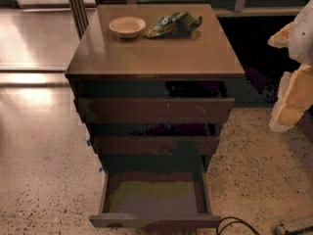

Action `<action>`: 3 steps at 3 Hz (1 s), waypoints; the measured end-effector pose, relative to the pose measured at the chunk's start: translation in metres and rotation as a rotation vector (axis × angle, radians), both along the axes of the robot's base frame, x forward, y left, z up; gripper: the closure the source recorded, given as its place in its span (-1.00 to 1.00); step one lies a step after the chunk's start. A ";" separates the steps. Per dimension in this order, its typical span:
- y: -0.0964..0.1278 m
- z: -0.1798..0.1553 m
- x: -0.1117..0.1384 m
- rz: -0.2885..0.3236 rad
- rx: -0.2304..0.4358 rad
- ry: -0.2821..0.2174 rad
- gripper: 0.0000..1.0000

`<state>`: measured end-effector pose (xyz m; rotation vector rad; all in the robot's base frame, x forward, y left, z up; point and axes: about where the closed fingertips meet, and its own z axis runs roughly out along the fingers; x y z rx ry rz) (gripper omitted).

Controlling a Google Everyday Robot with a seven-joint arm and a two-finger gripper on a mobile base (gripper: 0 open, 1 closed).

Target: Close bottom drawer

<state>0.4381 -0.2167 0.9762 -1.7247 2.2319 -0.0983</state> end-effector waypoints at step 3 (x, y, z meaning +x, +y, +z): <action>0.014 -0.073 -0.024 0.021 0.082 0.010 -1.00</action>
Offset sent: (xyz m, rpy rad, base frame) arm -0.0253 0.0095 -0.0747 0.0712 0.0335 0.0284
